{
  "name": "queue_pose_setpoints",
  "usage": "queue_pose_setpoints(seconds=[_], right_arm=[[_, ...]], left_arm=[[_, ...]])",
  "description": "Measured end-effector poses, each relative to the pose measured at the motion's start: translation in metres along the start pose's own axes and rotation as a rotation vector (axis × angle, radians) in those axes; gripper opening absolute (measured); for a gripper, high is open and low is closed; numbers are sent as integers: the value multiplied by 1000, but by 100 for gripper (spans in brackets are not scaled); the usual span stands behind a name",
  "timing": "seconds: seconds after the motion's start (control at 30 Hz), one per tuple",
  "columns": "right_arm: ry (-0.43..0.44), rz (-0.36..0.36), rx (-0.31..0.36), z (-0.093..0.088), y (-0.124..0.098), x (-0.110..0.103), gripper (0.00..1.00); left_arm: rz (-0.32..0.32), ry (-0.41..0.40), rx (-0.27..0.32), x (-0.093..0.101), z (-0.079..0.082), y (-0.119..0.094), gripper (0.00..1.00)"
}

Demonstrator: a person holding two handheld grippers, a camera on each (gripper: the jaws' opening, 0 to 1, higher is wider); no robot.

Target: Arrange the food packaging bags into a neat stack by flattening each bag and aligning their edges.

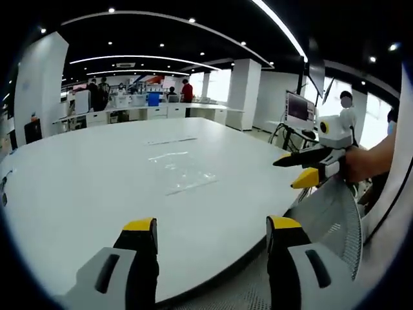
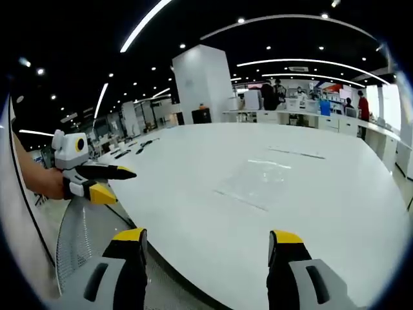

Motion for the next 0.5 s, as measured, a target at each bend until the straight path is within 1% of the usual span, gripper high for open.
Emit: queue_pose_setpoints(seconds=[0.2, 0.5], right_arm=[[-9, 4, -2, 0, 0, -1, 76], [-16, 8, -7, 0, 1, -1, 75]], left_arm=[[-1, 6, -11, 2, 0, 1, 66], [6, 9, -6, 2, 1, 1, 66]])
Point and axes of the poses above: the point that each gripper's makers call its tool centre point, and the gripper's own axes: y roughly forward along the fingers, x roughly to its right, z roughly out of its top, the point moved 7 cm from there along -y, roughly backward along the fingers, and after that the axes turned 7 degrees about -z, right-handed, at the moved point
